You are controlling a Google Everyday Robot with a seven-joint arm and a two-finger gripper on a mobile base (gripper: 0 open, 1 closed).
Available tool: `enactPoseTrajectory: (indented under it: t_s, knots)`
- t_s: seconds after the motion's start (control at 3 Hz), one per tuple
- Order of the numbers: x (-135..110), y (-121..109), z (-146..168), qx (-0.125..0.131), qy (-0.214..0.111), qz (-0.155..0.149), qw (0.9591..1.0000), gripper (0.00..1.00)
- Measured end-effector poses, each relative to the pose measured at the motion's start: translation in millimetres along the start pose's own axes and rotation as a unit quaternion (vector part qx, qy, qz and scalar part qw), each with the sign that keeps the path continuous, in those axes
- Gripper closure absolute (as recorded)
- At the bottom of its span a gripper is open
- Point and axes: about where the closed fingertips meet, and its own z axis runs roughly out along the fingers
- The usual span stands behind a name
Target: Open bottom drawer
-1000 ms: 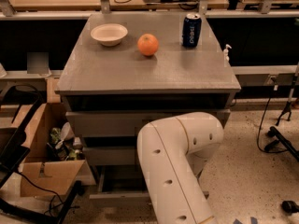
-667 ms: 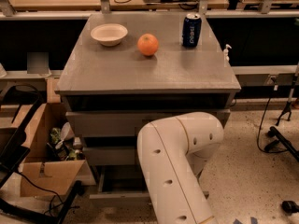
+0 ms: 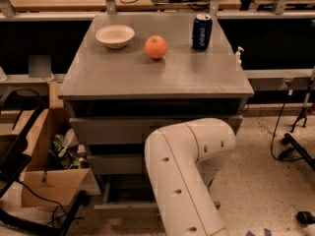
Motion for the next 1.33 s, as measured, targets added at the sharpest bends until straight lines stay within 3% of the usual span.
enactPoseTrajectory:
  t_s: [1.33]
  knots:
    - [0.0, 0.1, -0.3, 0.000, 0.000, 0.000, 1.0000, 1.00]
